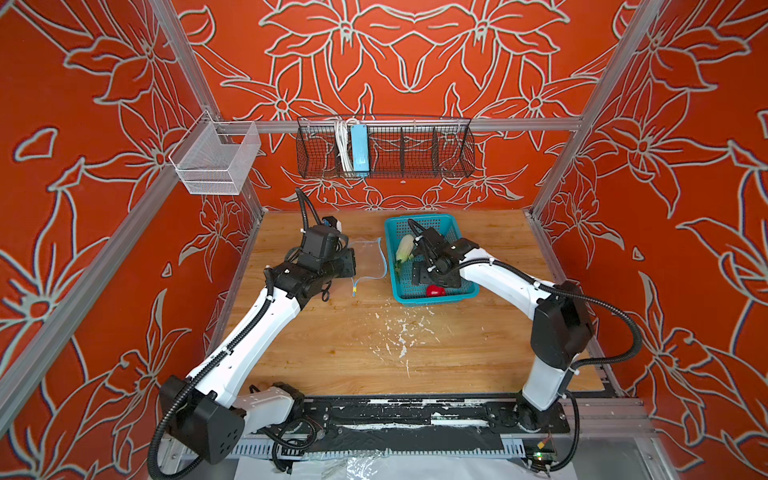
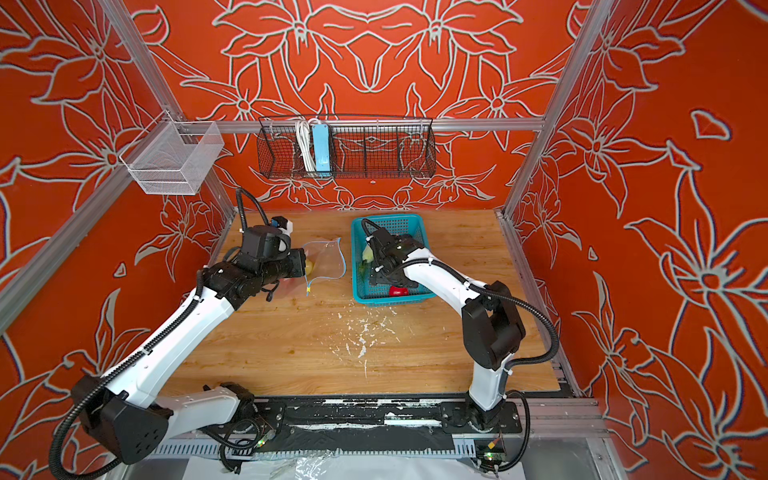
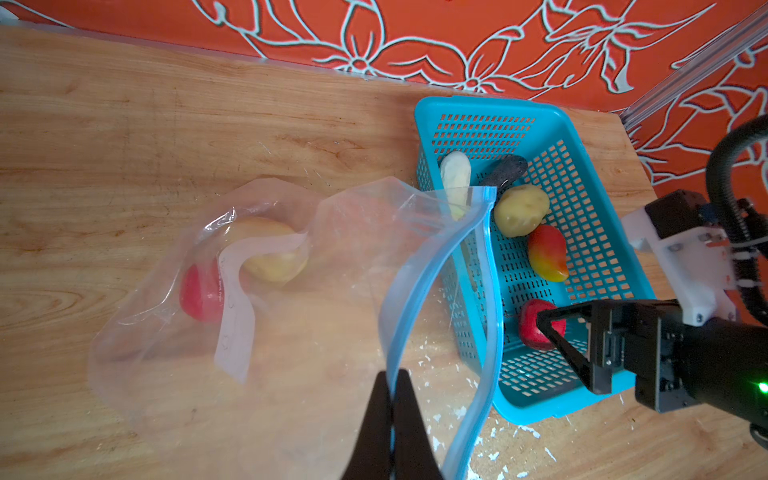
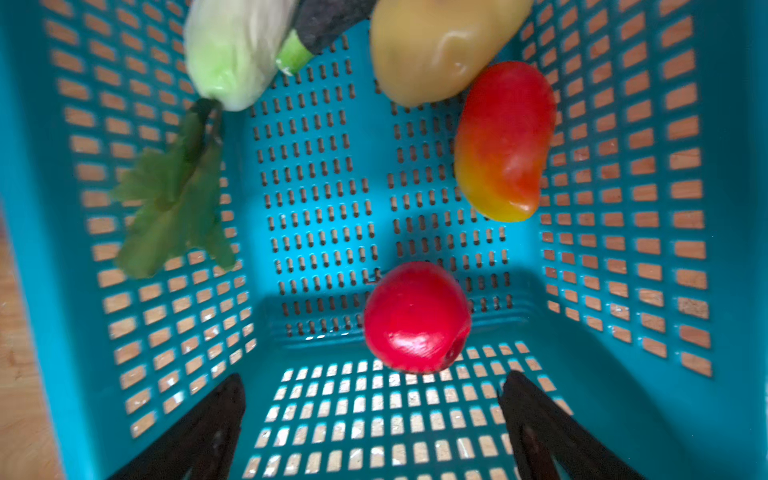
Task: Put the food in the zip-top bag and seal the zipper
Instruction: 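Move the right gripper back over the teal basket toward the red apple, then lower the open right gripper around the red apple in the basket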
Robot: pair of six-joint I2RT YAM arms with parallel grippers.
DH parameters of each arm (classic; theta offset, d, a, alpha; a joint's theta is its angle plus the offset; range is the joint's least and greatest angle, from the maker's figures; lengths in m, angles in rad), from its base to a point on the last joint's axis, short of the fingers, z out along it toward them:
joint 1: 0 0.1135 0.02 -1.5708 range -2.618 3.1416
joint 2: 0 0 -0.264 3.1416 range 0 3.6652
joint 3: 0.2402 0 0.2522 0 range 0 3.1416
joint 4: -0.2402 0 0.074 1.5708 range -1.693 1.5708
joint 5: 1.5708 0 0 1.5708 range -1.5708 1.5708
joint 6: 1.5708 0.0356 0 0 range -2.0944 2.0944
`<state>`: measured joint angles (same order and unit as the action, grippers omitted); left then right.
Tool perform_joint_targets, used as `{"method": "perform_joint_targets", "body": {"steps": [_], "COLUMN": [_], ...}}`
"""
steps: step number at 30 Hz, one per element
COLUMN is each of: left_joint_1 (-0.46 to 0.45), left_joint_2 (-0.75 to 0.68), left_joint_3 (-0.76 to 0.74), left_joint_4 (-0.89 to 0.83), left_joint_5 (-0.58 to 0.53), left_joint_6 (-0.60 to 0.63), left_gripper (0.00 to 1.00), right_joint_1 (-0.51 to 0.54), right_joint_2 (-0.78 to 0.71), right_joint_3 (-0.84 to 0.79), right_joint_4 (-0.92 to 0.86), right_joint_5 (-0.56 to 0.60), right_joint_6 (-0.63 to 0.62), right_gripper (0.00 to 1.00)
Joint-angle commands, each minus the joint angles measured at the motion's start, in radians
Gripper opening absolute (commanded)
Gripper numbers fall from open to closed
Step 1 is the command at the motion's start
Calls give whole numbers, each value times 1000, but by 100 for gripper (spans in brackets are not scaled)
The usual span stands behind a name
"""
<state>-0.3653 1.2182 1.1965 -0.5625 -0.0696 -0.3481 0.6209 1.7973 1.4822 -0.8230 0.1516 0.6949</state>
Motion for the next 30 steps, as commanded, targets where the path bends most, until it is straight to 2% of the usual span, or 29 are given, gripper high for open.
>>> {"method": "perform_joint_targets", "body": {"steps": [1,9,30], "left_joint_1": [8,8,8], "left_joint_2": [-8,-1,-2], "left_joint_3": [-5,-5,-5], "left_joint_4": [3,1,4], "left_joint_5": [-15,-24,-7], "left_joint_6": [10,12,5], "left_gripper": [0,0,0], "right_joint_1": [-10,-33,-55], "right_joint_2": [14,34,99], "right_joint_3": [-31,-43,-65], "right_joint_4": [-13,-2,32], "right_joint_5": [-2,-24,-37], "right_joint_6": [5,-3,18], "right_gripper": [98,97,87]}}
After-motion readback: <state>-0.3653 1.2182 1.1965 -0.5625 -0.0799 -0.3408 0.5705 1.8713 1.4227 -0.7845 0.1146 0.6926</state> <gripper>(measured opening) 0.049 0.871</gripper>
